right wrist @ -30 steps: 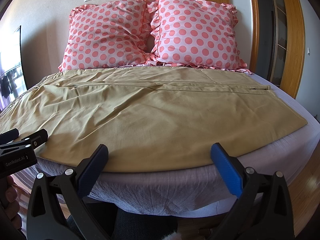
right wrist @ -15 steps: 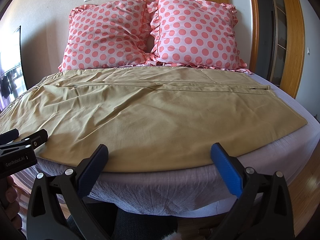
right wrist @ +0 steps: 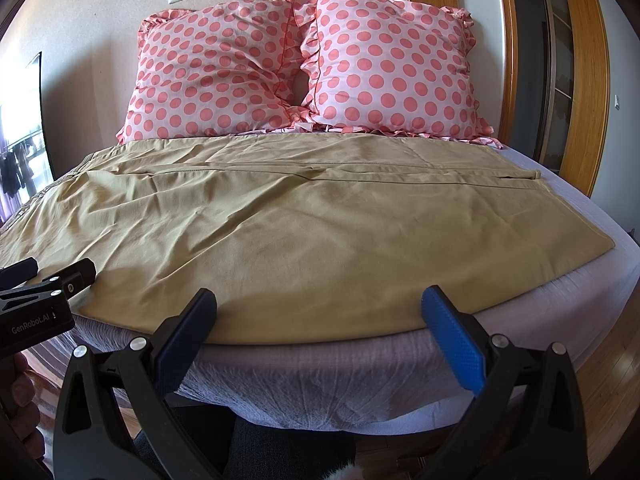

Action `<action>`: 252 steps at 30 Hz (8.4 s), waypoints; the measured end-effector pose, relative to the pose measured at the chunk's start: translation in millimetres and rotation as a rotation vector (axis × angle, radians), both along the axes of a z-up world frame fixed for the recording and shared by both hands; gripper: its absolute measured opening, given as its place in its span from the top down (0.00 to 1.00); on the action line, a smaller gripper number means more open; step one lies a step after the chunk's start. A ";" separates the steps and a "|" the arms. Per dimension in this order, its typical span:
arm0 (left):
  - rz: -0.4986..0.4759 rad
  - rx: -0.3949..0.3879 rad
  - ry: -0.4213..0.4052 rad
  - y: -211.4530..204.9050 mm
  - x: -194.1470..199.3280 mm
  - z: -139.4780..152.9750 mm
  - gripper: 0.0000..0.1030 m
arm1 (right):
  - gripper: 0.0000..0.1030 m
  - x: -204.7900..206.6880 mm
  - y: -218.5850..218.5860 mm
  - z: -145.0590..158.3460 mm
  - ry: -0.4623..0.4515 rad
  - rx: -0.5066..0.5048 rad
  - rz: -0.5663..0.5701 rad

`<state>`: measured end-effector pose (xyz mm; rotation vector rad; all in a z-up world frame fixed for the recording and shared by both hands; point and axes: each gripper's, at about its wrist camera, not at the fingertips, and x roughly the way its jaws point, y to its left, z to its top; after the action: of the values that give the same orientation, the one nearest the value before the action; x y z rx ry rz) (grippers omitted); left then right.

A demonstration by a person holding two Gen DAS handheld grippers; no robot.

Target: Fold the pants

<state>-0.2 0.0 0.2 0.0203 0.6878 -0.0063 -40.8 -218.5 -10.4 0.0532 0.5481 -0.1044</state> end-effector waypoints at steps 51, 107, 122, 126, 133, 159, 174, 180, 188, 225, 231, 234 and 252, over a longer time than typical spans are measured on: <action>0.009 -0.131 -0.116 35.7 106.6 70.9 0.02 | 0.98 337.1 -324.2 18.7 0.313 0.344 -0.660; 0.199 -0.381 0.326 146.1 375.0 38.0 0.44 | 0.99 28.7 -305.8 43.8 -0.261 0.881 -0.286; 0.085 -0.320 -0.035 179.1 71.2 107.5 0.88 | 0.98 8.9 -331.2 54.9 -0.280 0.799 -0.363; 0.119 -0.330 0.054 177.4 23.3 54.3 0.88 | 0.98 2.1 -335.2 29.1 -0.174 0.805 -0.410; 0.138 -0.395 0.052 183.8 -5.9 25.7 0.88 | 0.98 -22.2 -338.0 11.9 -0.150 0.826 -0.453; 0.133 -0.346 -0.062 206.8 -47.7 35.7 0.41 | 0.53 -55.7 -339.9 1.1 -0.083 0.687 -0.702; 0.235 -0.380 -0.189 227.3 -47.6 58.9 0.25 | 0.95 -8.4 -288.5 33.1 -0.253 0.583 -0.353; 0.276 -0.416 -0.182 235.5 -47.5 52.7 0.18 | 0.95 86.3 -143.1 92.3 -0.242 0.513 0.182; 0.365 -0.444 -0.187 262.1 -61.2 44.5 0.17 | 0.86 118.6 99.6 37.4 0.164 0.190 0.825; 0.601 -0.662 -0.037 320.6 3.2 13.6 0.85 | 0.36 113.4 93.1 31.0 0.178 0.326 0.899; 0.502 -0.550 -0.108 303.8 8.2 51.6 0.92 | 0.35 117.7 69.9 36.9 0.138 0.376 0.879; 0.379 -0.431 -0.165 265.8 22.2 91.9 0.93 | 0.35 120.7 52.2 41.9 0.108 0.402 0.846; -0.814 0.023 0.051 -144.0 31.5 49.3 0.94 | 0.21 111.5 -211.6 36.3 -0.047 0.856 0.264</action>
<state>31.4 -144.0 49.5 0.3215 0.6921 -0.7821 70.7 -430.1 26.0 0.8124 0.5163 0.3955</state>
